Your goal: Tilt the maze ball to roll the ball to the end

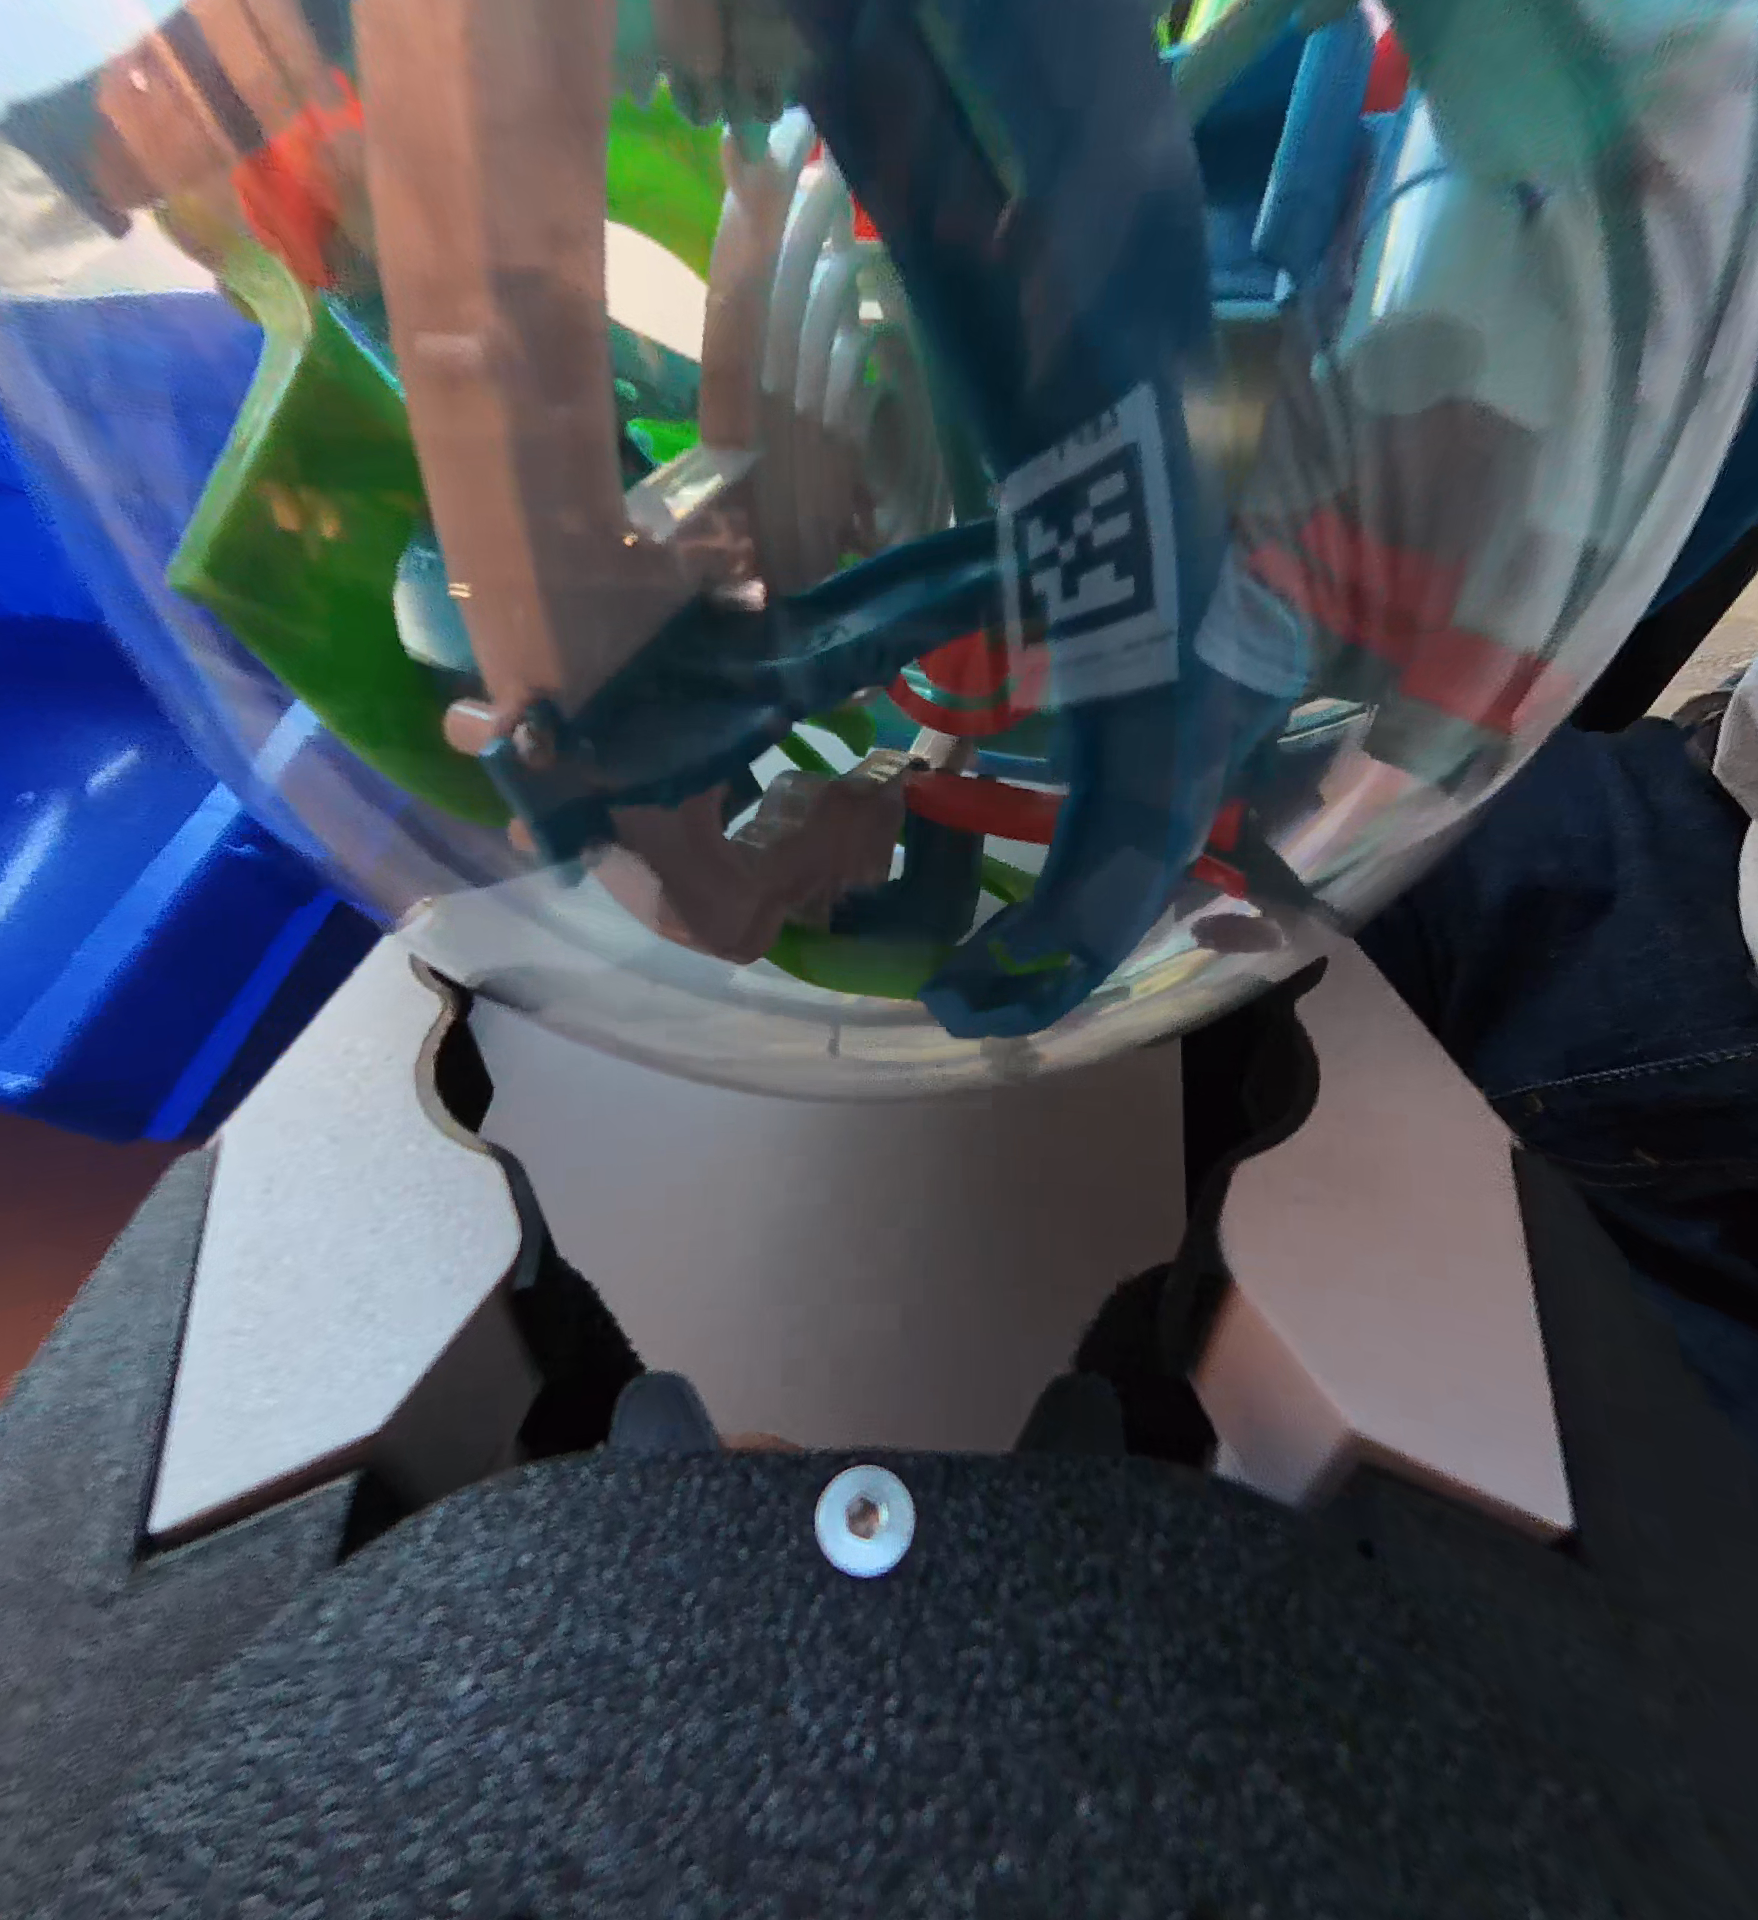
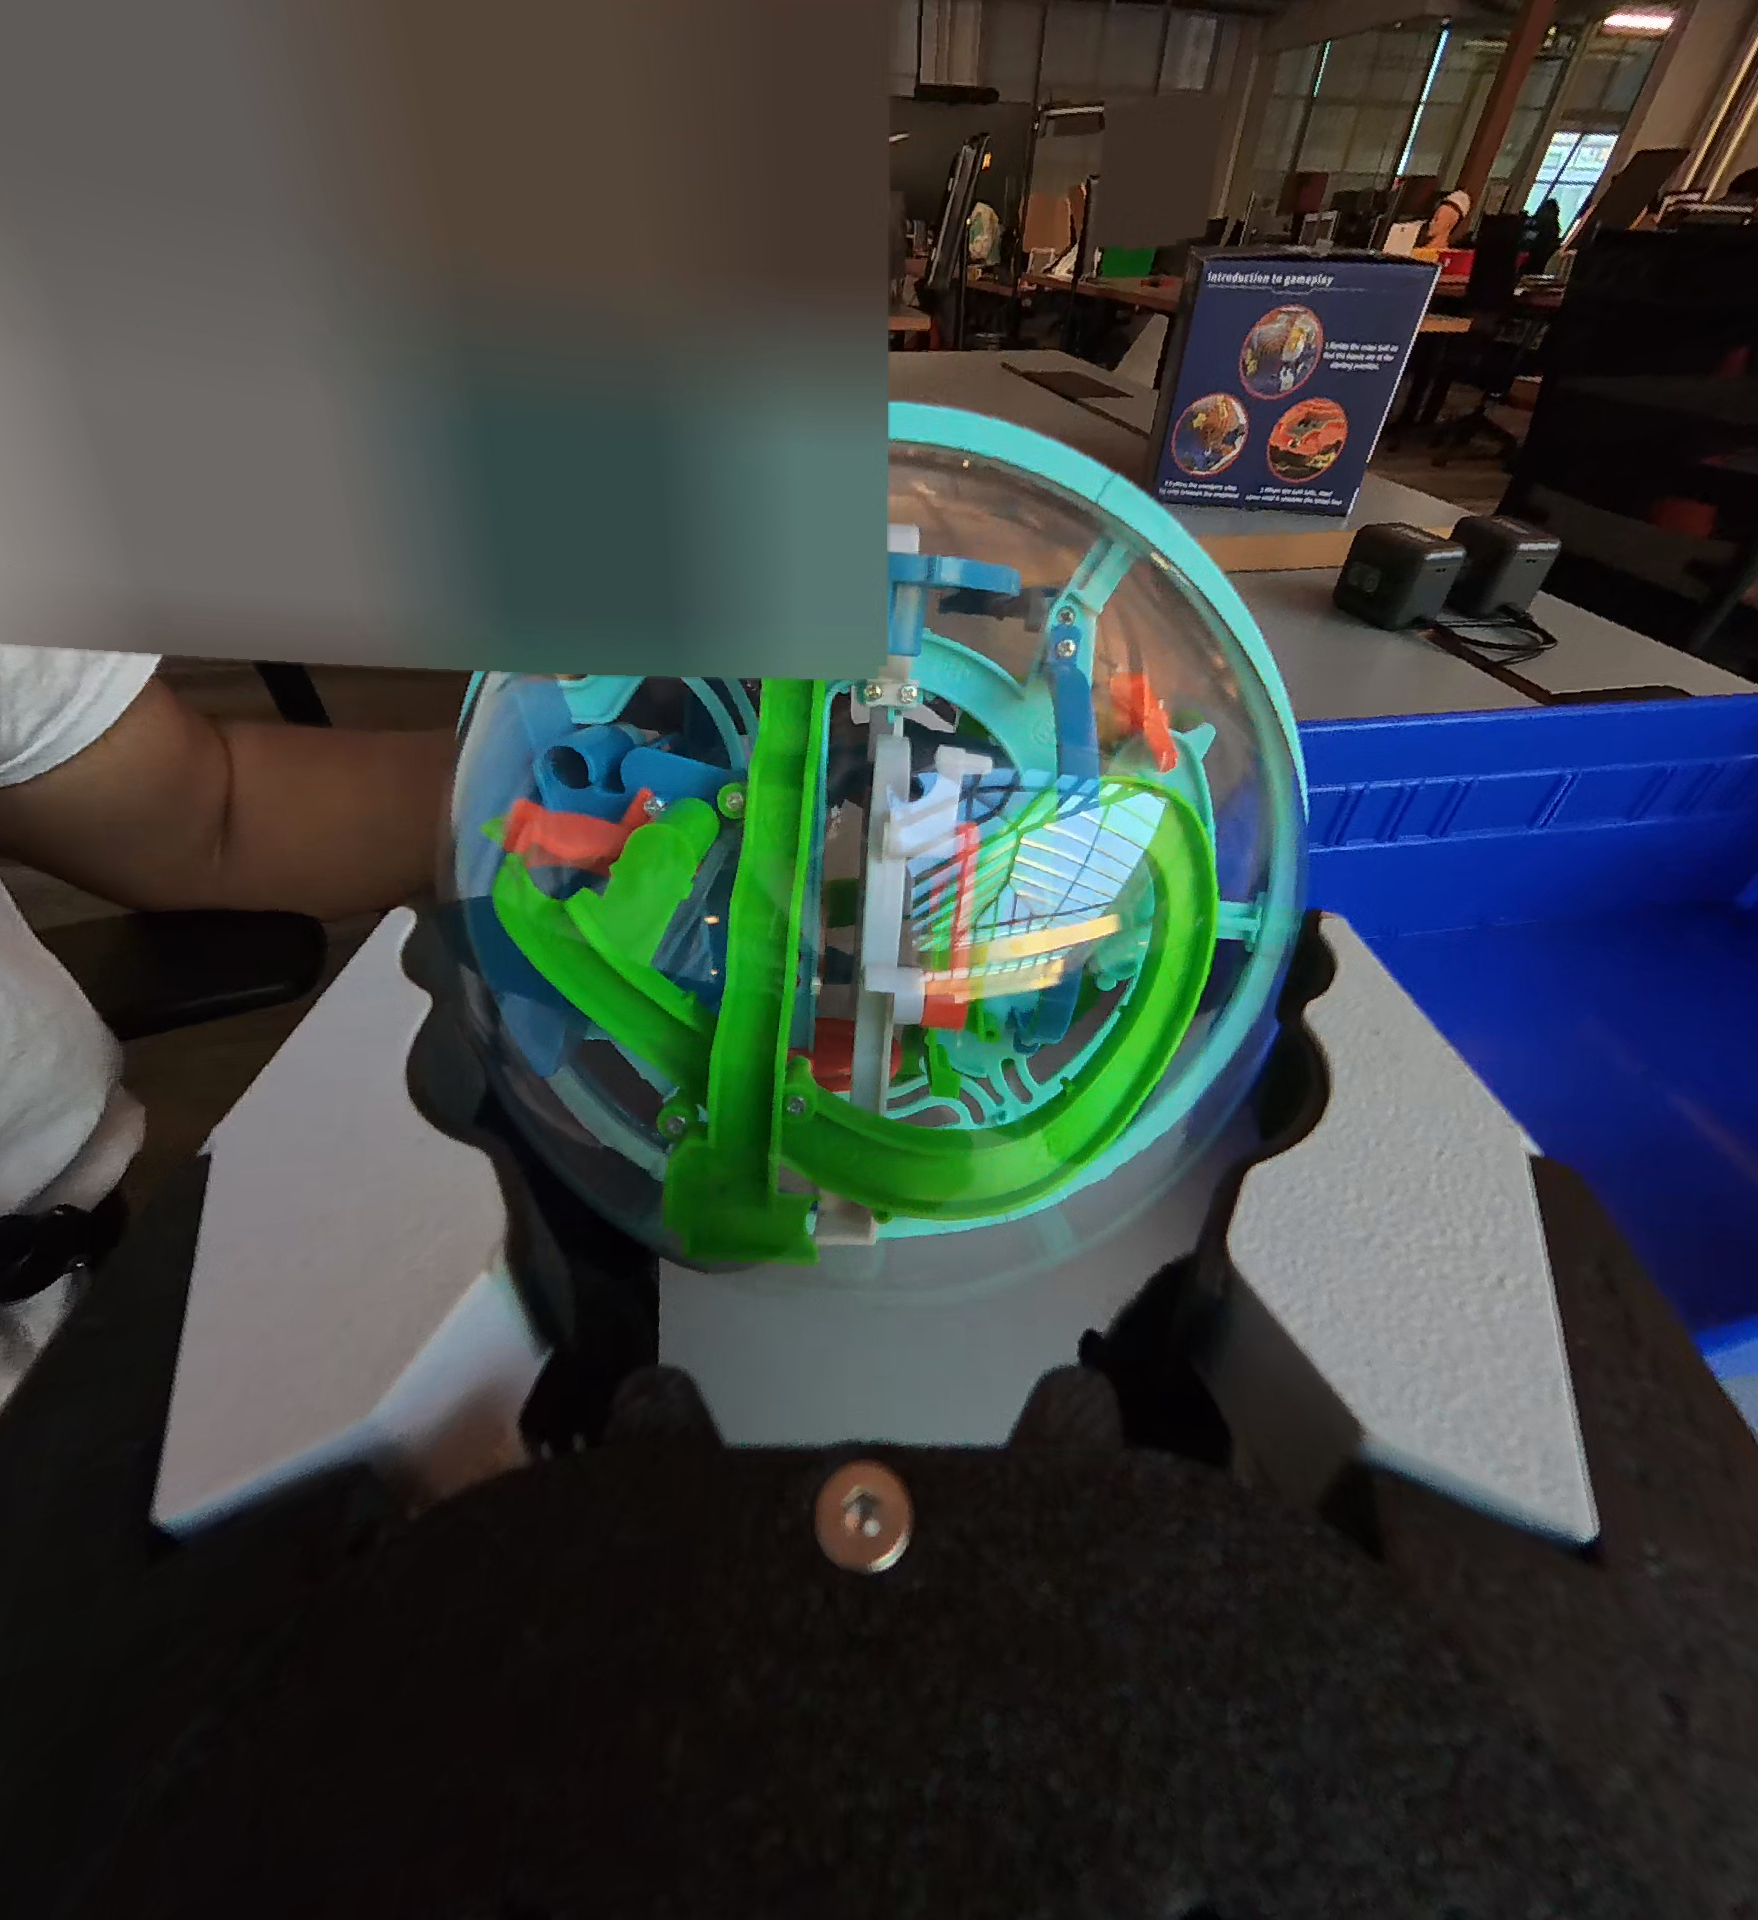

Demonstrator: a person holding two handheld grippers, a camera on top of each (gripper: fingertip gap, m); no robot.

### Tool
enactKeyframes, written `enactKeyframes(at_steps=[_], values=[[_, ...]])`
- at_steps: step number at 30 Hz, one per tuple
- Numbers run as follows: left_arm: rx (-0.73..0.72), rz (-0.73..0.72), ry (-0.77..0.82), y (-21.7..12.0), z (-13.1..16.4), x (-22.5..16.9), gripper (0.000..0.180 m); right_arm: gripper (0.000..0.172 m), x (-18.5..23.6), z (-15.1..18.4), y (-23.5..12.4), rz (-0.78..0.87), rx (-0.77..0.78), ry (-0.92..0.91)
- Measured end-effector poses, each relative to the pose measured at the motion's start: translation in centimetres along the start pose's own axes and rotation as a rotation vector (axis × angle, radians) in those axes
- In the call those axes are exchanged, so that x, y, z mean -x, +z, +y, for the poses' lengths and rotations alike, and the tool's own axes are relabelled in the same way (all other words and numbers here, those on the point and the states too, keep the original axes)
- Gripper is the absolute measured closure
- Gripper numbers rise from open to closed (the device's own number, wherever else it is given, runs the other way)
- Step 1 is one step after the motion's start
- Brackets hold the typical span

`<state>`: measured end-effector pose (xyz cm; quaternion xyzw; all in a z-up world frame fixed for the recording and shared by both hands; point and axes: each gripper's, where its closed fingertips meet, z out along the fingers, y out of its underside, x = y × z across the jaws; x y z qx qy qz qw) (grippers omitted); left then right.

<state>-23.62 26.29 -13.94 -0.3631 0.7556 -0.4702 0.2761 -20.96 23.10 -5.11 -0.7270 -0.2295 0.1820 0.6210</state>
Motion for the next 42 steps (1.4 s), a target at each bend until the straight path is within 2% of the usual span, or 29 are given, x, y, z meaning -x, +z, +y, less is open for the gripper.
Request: enactKeyframes(at_steps=[1,8,13,20,27,32,37,42], values=[[-0.001,0.003,-0.004,0.2,0.2,-0.1,0.033,0.022,0.0,0.1,0.0,0.001,0.005,0.002],[0.102,0.01,-0.002,1.3,1.7,-0.2,0.034,0.023,0.2,0.4,0.2,0.029,0.043,-0.036],[0.104,0.03,-0.016,1.4,1.7,-0.4,0.034,0.021,0.2,0.0,0.4,0.046,0.042,-0.025],[0.273,-0.004,0.035,2.7,4.1,-0.4,0.037,0.022,0.8,1.2,0.1,0.081,0.071,-0.106],[0.298,-0.01,0.03,3.0,4.4,-0.3,0.04,0.022,0.4,2.0,-0.4,0.091,0.067,-0.084],[0.181,-0.012,-0.001,2.2,2.7,-0.4,0.04,0.021,-0.2,2.9,-1.0,0.046,0.065,0.001],[0.111,-0.016,-0.133,2.2,1.0,-1.2,0.038,0.021,-1.1,2.8,-1.9,-0.048,-0.047,0.157],[-0.038,-0.063,-0.174,0.1,-3.8,-1.7,0.039,0.021,-1.1,-0.2,-3.0,-0.117,-0.177,0.264]])
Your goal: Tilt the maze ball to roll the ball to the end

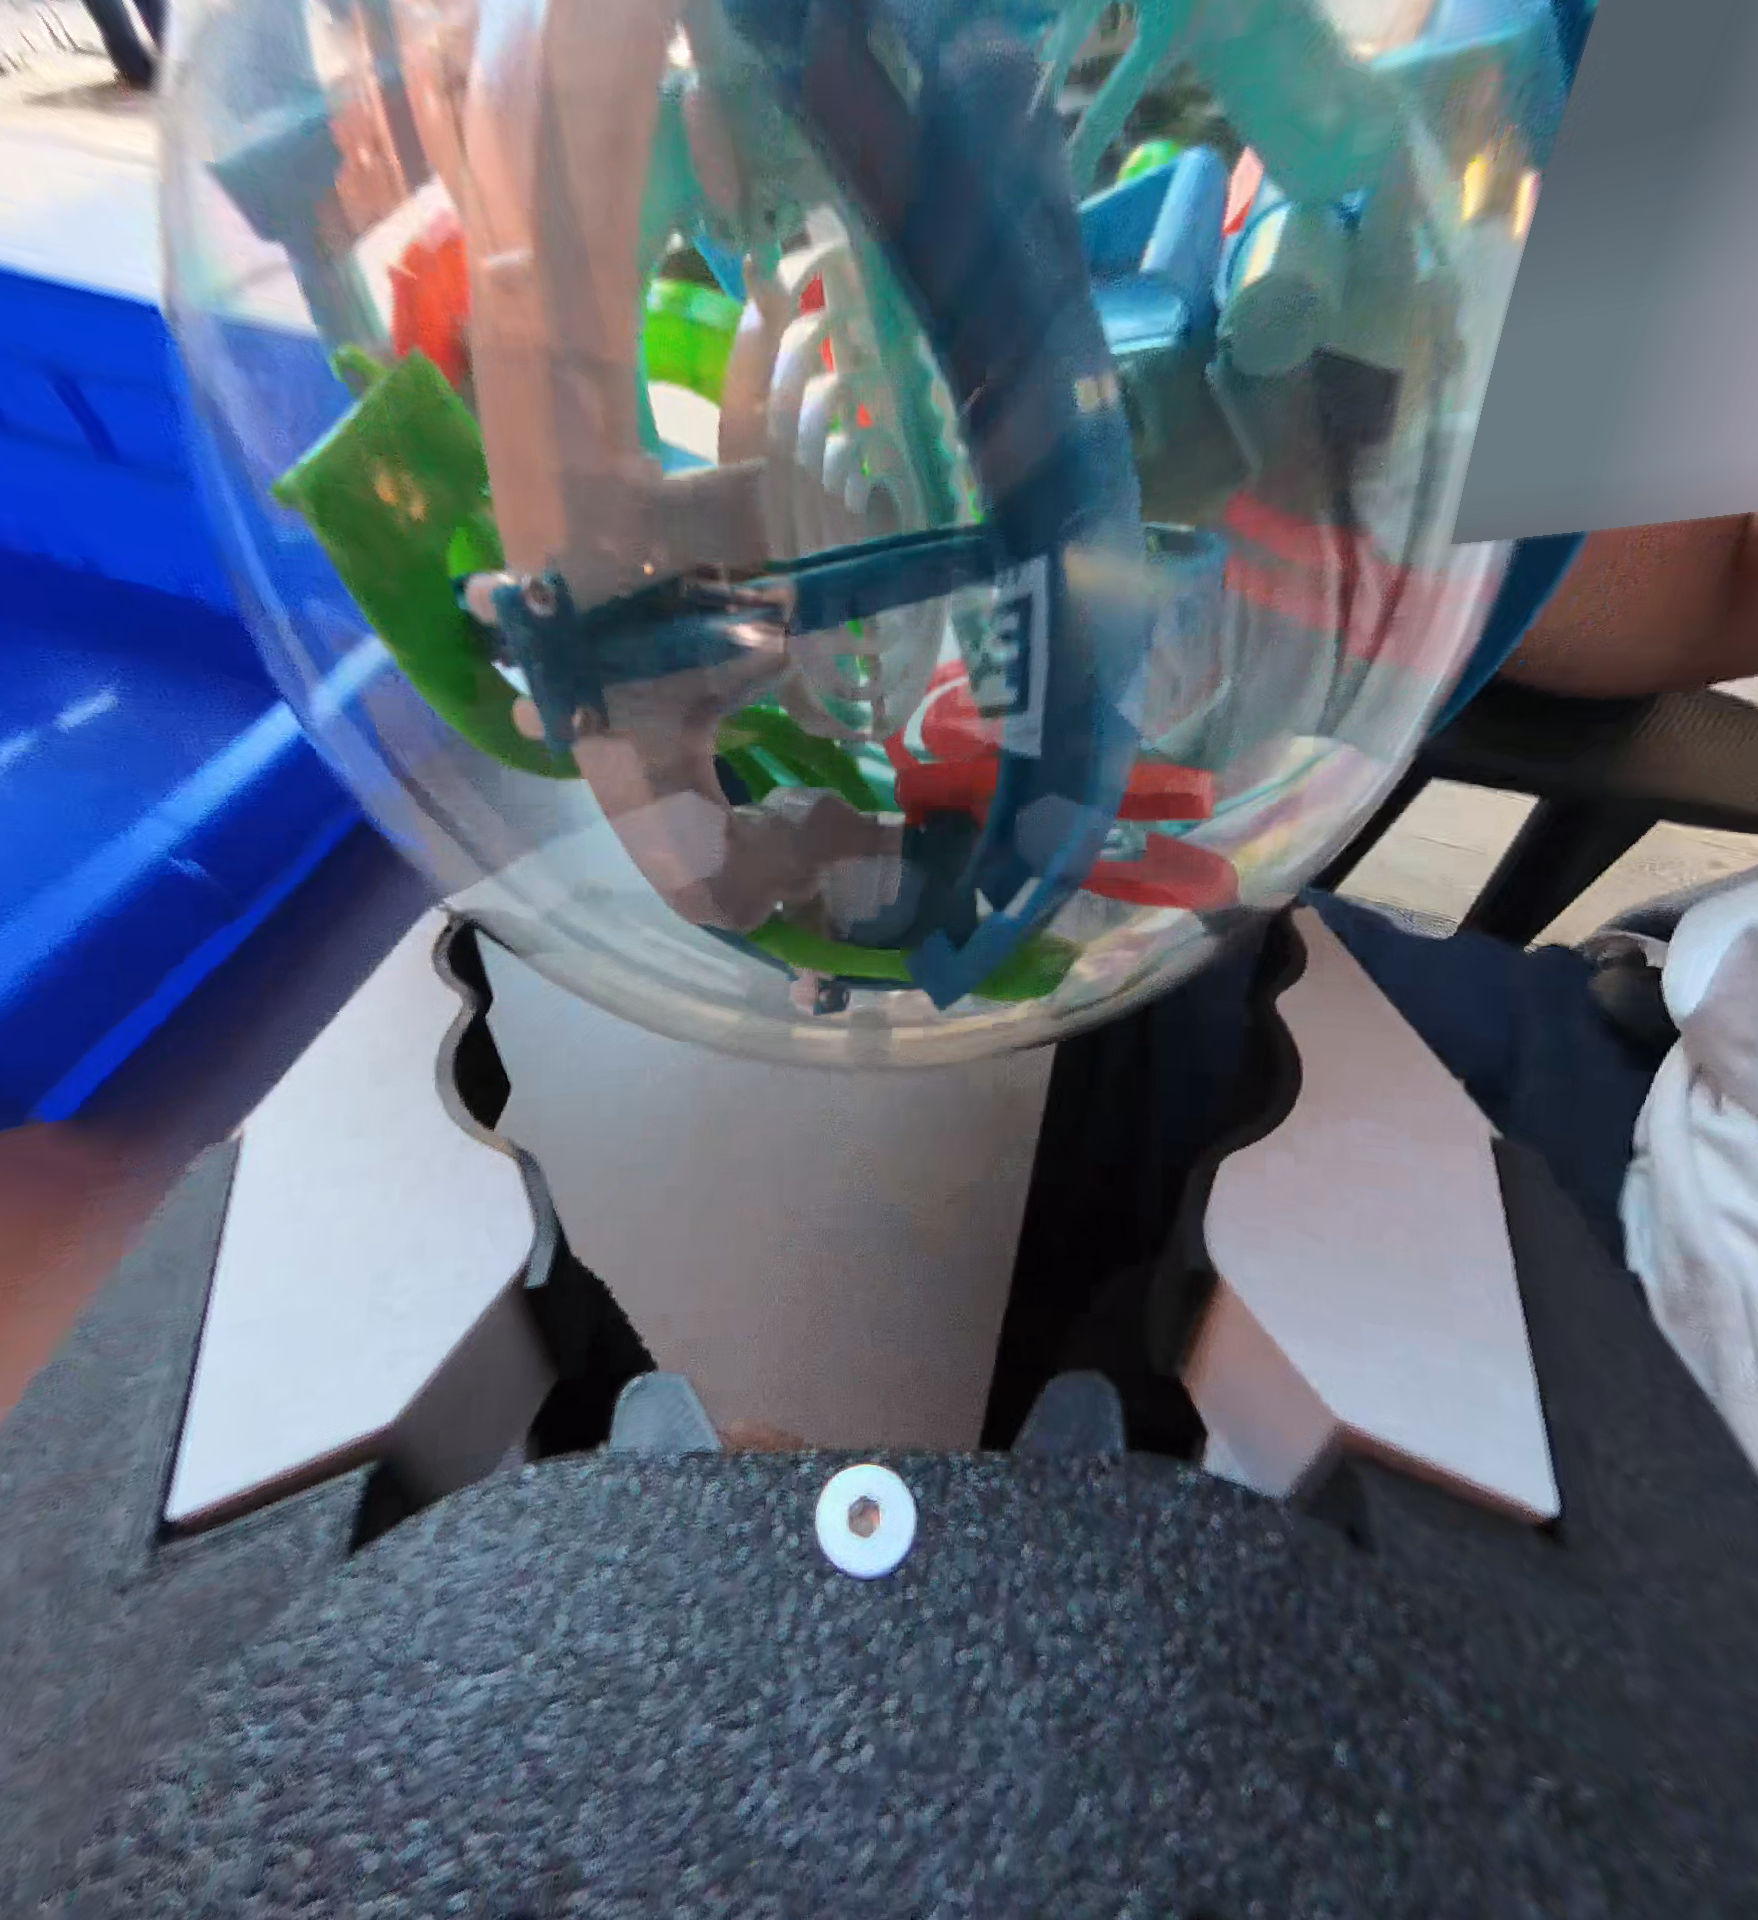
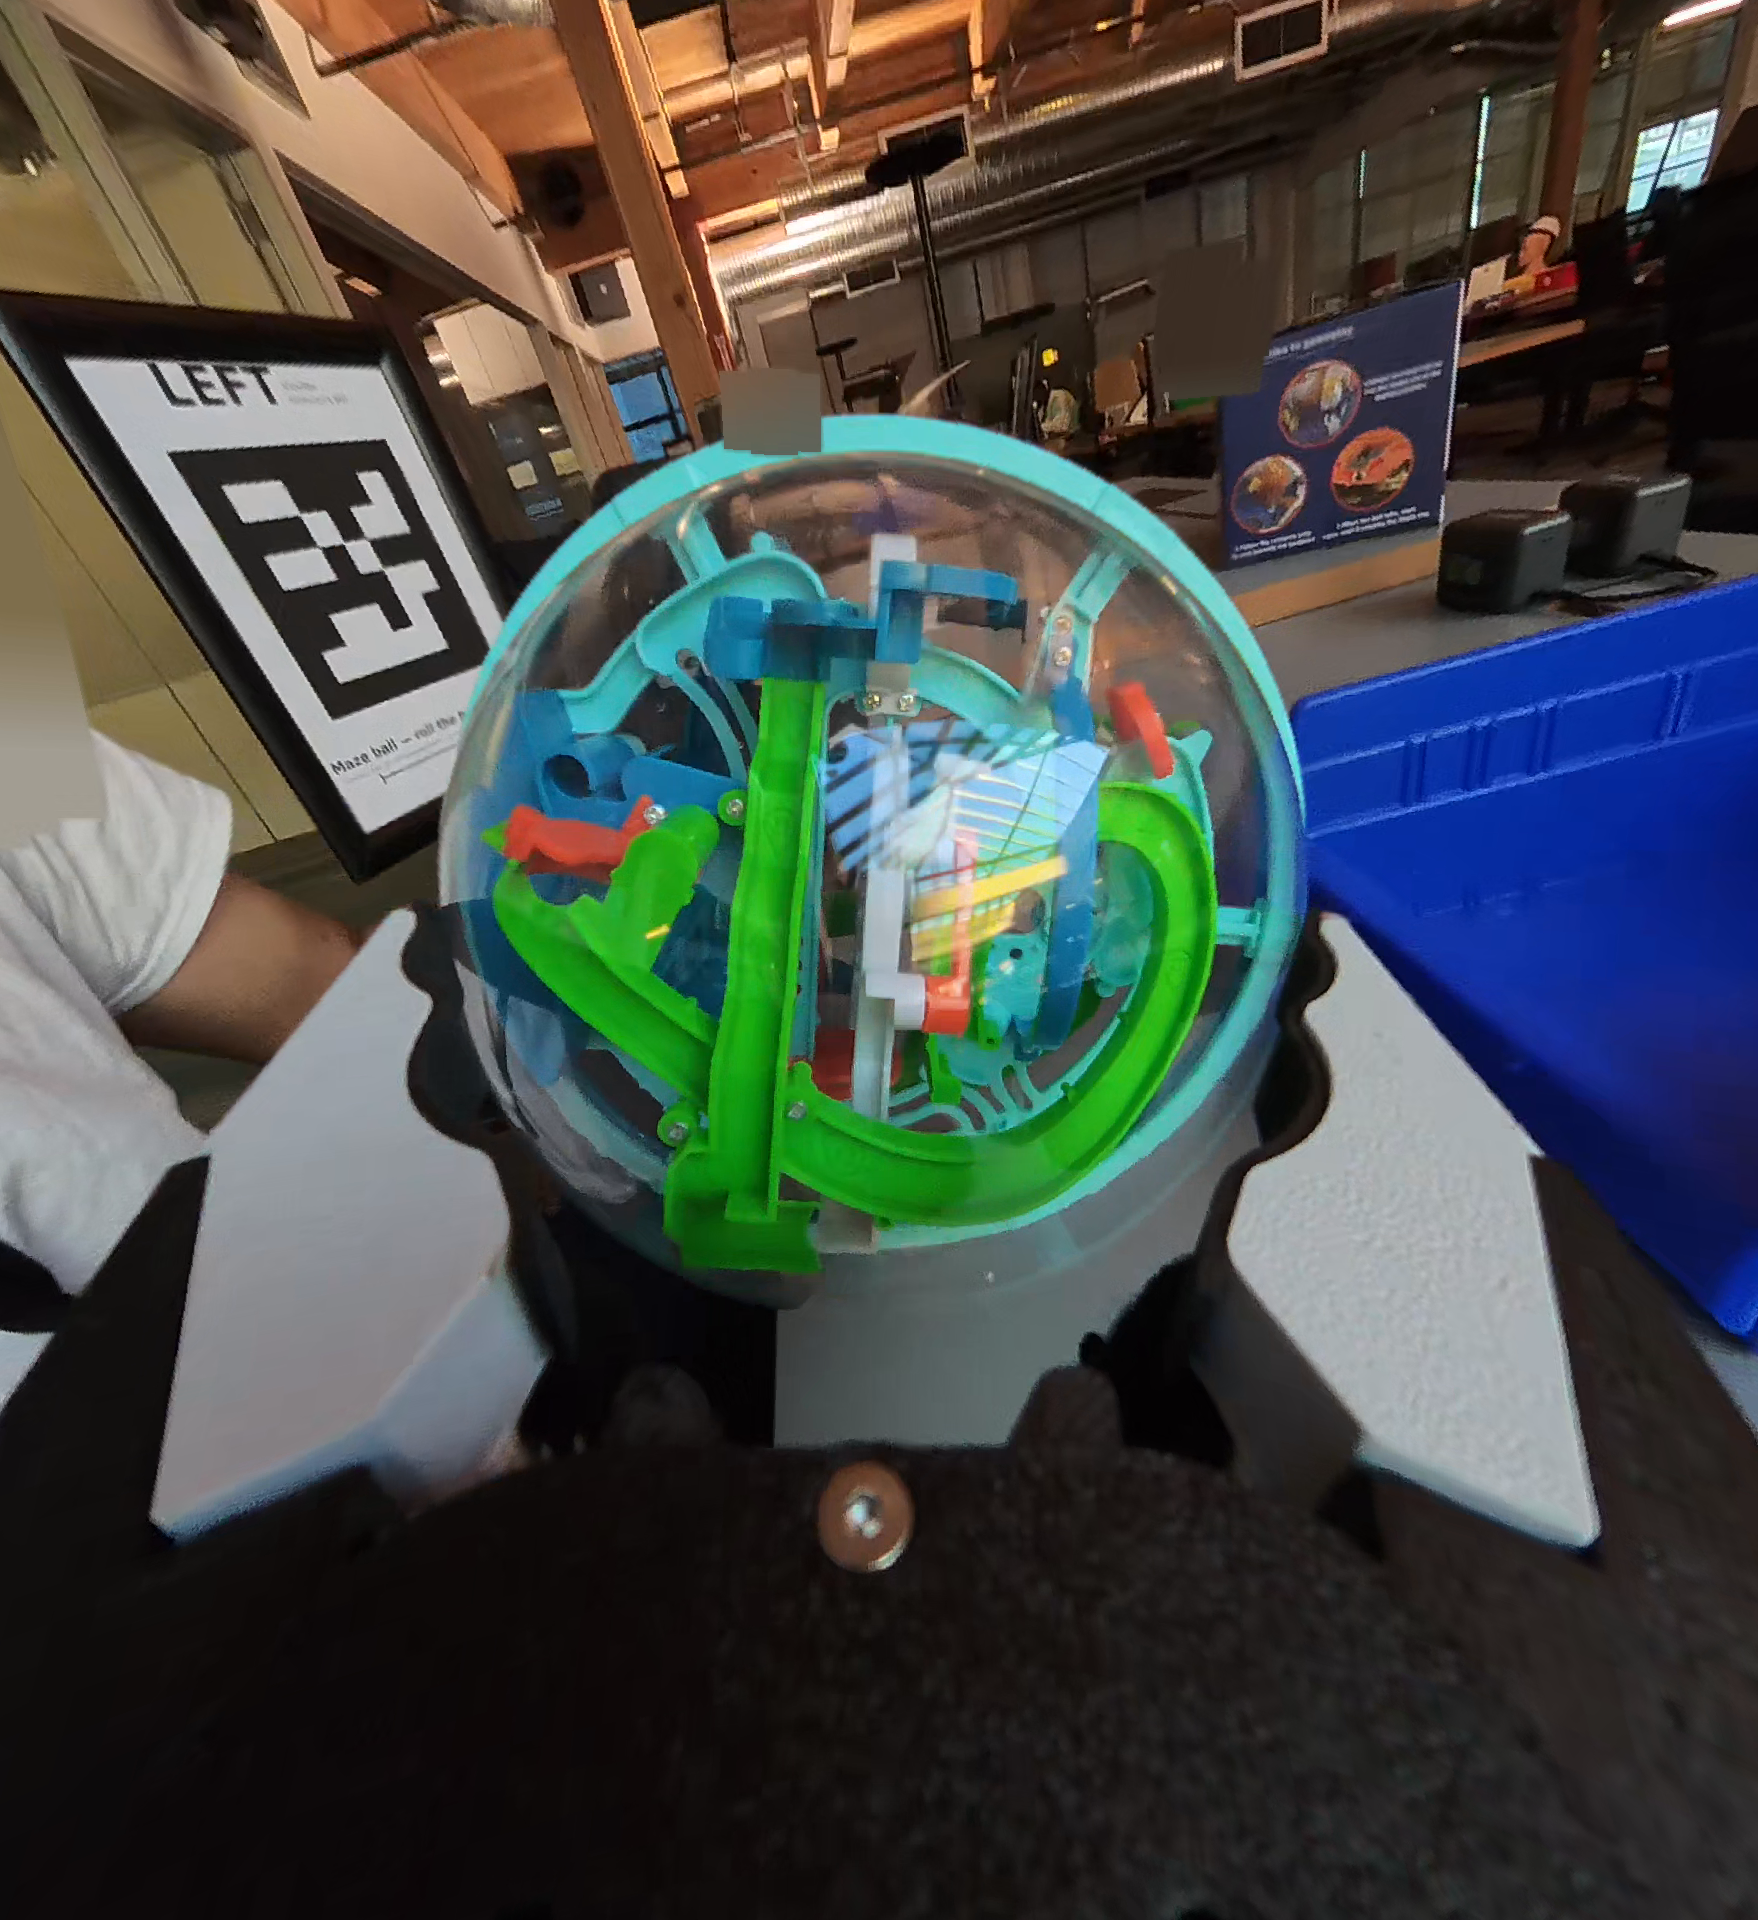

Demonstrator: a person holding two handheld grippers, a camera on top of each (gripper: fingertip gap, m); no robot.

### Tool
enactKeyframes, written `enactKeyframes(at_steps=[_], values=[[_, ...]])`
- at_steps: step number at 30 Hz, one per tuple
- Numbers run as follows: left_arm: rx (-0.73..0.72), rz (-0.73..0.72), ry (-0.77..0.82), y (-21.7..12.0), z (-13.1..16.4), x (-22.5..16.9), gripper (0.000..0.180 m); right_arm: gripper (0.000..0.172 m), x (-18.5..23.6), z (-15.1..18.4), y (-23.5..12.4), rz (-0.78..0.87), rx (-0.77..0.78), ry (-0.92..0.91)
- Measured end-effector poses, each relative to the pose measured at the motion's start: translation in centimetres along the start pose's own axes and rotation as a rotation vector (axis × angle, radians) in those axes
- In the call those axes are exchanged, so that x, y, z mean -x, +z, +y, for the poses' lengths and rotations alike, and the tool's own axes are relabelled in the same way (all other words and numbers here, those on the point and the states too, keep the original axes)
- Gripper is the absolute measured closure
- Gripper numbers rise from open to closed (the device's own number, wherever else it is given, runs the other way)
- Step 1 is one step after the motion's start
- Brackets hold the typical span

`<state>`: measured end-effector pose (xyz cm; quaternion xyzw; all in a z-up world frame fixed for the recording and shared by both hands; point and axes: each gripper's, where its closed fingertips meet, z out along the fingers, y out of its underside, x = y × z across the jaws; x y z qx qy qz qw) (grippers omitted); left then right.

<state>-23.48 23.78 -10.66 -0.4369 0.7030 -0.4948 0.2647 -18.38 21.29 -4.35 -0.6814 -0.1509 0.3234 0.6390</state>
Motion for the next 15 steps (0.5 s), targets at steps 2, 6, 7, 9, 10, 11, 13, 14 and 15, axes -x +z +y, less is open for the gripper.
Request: enactKeyframes(at_steps=[2,6,7,9,10,11,13,14,15], values=[[0.003,-0.019,0.025,-1.0,-0.9,-0.5,0.039,0.021,1.0,-1.1,0.3,-0.013,-0.006,-0.018],[-0.021,-0.066,0.048,-2.1,-0.6,-1.0,0.04,0.021,1.9,-0.4,0.9,-0.053,0.087,-0.039],[-0.027,-0.08,0.066,-2.3,-0.3,-1.0,0.041,0.021,1.9,0.5,1.0,-0.074,0.114,-0.036],[0.016,-0.104,0.111,-2.5,1.2,-1.0,0.042,0.021,1.7,2.8,1.1,-0.098,0.201,-0.05],[0.059,-0.126,0.136,-2.5,2.1,-0.9,0.042,0.021,1.6,4.0,1.2,-0.104,0.259,-0.071],[0.1,-0.154,0.162,-2.6,2.8,-0.8,0.042,0.021,1.5,4.9,1.4,-0.111,0.308,-0.103],[0.142,-0.199,0.195,-3.0,3.7,-0.7,0.042,0.021,1.2,6.4,1.7,-0.127,0.375,-0.156],[0.139,-0.217,0.206,-3.3,3.6,-0.7,0.042,0.023,1.3,6.5,1.9,-0.138,0.378,-0.157],[0.142,-0.241,0.218,-3.7,3.5,-0.6,0.043,0.024,1.1,6.8,1.9,-0.141,0.396,-0.158]])
